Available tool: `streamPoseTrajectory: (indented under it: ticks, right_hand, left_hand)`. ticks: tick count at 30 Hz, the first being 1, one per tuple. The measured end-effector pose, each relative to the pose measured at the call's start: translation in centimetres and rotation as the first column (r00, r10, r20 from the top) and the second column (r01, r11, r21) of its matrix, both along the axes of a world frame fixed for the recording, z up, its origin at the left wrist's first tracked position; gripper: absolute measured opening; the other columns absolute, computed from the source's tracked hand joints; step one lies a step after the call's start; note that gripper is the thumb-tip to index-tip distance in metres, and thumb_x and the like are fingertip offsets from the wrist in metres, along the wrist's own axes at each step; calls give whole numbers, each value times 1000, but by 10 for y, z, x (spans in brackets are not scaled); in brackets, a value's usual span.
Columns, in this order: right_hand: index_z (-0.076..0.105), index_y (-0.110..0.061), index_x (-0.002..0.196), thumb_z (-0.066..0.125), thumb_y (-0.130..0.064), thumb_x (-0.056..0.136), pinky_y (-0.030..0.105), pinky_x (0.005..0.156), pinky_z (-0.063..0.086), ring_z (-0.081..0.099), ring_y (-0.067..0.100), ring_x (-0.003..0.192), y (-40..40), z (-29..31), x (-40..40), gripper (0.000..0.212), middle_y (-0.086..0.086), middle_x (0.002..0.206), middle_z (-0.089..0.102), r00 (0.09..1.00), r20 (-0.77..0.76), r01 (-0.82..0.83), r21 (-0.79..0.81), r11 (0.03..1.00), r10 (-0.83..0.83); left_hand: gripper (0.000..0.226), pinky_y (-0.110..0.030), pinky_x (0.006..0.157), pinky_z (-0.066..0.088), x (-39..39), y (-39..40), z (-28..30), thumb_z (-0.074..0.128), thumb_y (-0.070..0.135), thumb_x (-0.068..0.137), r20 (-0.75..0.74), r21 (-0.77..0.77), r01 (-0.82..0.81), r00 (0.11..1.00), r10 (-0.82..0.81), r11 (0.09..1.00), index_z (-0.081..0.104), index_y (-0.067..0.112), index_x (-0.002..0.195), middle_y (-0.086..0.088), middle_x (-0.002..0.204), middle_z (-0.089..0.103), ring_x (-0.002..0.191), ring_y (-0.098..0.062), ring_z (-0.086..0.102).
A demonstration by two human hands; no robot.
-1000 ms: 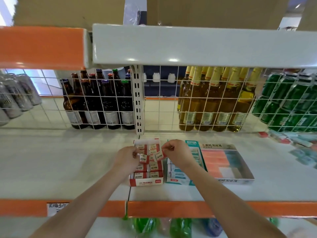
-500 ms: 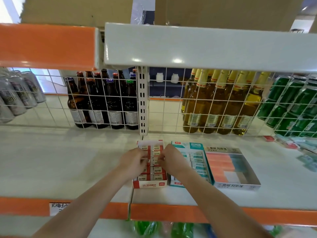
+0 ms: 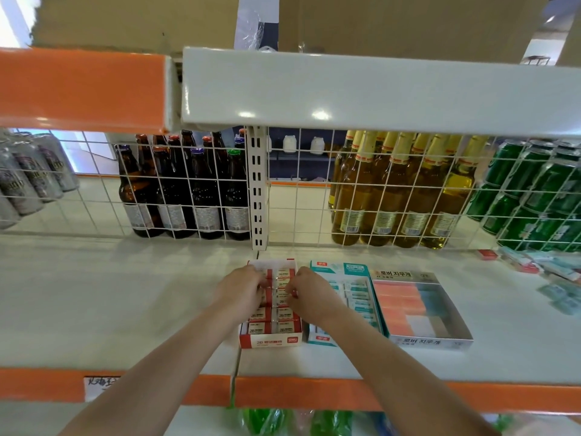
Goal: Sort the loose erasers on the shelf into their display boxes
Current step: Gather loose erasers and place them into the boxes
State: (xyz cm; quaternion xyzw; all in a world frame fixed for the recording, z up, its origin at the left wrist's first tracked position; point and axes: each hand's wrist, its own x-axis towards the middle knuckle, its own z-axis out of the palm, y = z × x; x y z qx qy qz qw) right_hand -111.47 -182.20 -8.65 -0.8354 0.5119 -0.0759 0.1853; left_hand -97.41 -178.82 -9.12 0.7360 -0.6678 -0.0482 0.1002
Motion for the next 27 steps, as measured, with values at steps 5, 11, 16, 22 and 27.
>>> streamPoseTrajectory:
  ticks: [5, 11, 16, 22, 27]
  right_hand:
    - [59, -16, 115, 53, -23, 92, 29, 89, 50, 59, 17, 99, -2, 3, 0, 24, 3, 109, 60, 999, -41, -8, 43, 999, 9]
    - [59, -14, 113, 51, -22, 93, 27, 87, 50, 60, 18, 99, -2, 6, -2, 23, 4, 110, 61, 997, -59, -38, 55, 998, 41]
    - [57, -14, 118, 49, -24, 94, 30, 91, 50, 60, 20, 102, -1, 9, -1, 26, 5, 113, 61, 993, -102, -47, 92, 995, 56]
    - [62, -18, 116, 51, -21, 94, 24, 90, 43, 55, 18, 107, -2, 18, -23, 25, 2, 119, 56, 997, -7, -71, -16, 997, 71]
    - [59, -20, 122, 49, -19, 94, 28, 95, 43, 53, 18, 111, -9, 22, -67, 29, 2, 125, 53, 1000, -3, -18, -38, 999, 18]
  left_hand:
    - [28, -27, 66, 44, 1, -1, 7, 41, 25, 96, 32, 176, 53, 998, -60, 983, 63, 15, 81, 0, 85, 58, 80, -18, 56]
    - [27, -27, 65, 42, 2, 0, 9, 41, 27, 96, 6, 209, 71, 997, -74, 975, 52, 18, 74, 1, 79, 54, 76, -16, 53]
    - [25, -30, 70, 47, 2, 1, 9, 43, 27, 95, -5, 215, 77, 997, -78, 973, 54, 18, 74, 2, 81, 56, 78, -17, 55]
    - [27, -31, 75, 52, -11, 1, 14, 43, 24, 94, -55, 140, 139, 990, -132, 980, 69, 20, 91, 7, 94, 66, 83, -13, 59]
    - [24, -26, 77, 48, -39, -9, 19, 46, 28, 95, -119, 108, 182, 978, -169, 977, 66, 22, 105, 6, 109, 64, 93, -11, 59]
